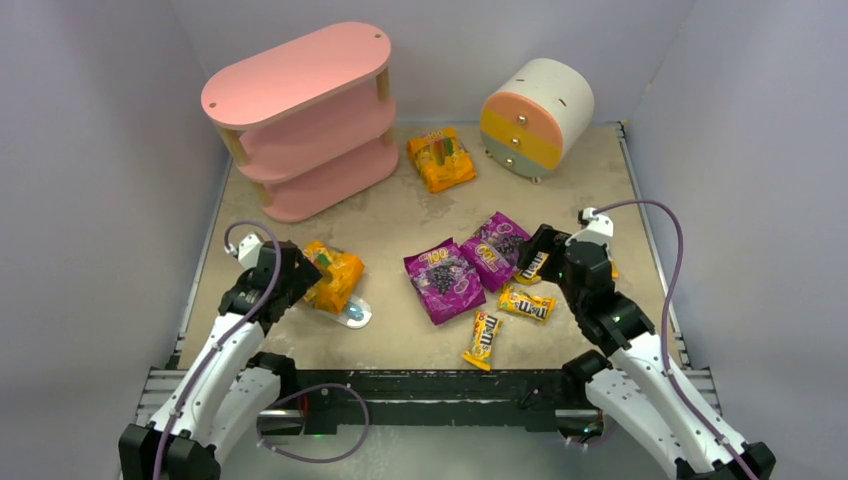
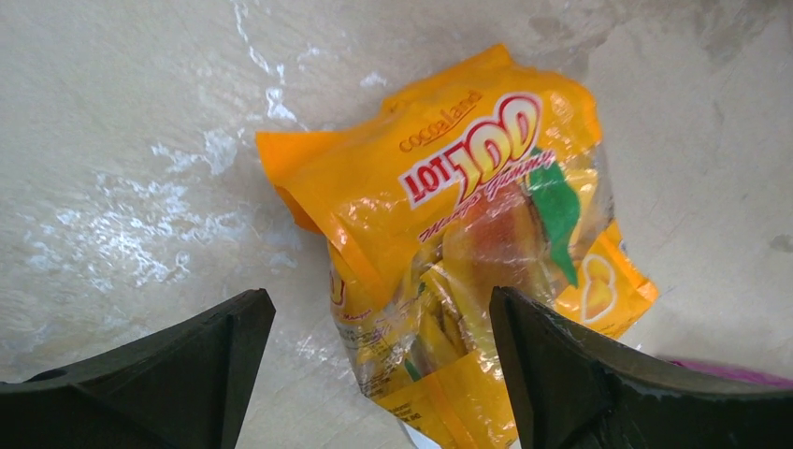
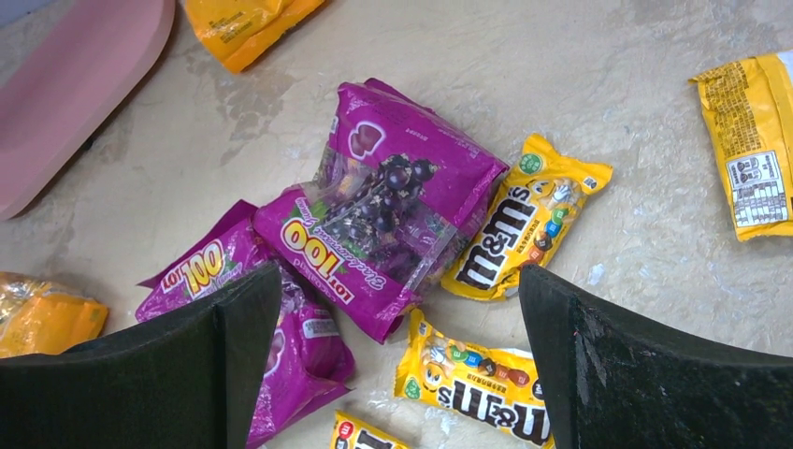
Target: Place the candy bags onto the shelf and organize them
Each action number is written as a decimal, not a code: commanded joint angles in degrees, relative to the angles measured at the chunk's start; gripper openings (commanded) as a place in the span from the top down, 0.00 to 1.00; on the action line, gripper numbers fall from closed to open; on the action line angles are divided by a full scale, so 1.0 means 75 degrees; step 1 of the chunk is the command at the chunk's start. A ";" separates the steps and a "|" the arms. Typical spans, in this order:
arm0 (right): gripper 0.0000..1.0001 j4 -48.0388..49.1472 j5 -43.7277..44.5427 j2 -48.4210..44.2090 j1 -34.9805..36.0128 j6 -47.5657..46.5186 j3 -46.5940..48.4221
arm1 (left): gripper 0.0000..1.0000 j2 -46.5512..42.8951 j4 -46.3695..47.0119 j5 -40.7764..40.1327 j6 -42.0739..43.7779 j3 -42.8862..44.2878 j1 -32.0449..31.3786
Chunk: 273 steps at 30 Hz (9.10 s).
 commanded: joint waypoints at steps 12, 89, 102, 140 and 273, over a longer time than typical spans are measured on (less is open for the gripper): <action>0.01 0.0118 -0.0466 0.0117 0.0018 -0.0298 0.0155 | 0.33 0.1257 0.2795 0.1000 -0.0415 -0.1173 0.0076; 0.55 0.5702 -0.9015 0.3227 0.1022 0.1091 0.2162 | 1.00 0.1062 0.9800 1.0435 0.3476 0.0957 -0.2102; 0.85 0.4849 -0.5962 0.1970 0.1022 0.1795 0.2337 | 0.12 -0.0539 0.8173 0.7902 0.2419 0.0289 -0.2102; 0.90 0.6425 -0.6178 0.2756 0.1023 0.4001 0.1716 | 0.33 0.2894 1.3595 0.7525 -0.0919 -0.0206 -0.2926; 0.01 0.0210 -0.0039 0.0051 0.1022 0.0114 0.2490 | 1.00 0.9551 1.7298 0.3156 -0.0465 0.0993 0.0806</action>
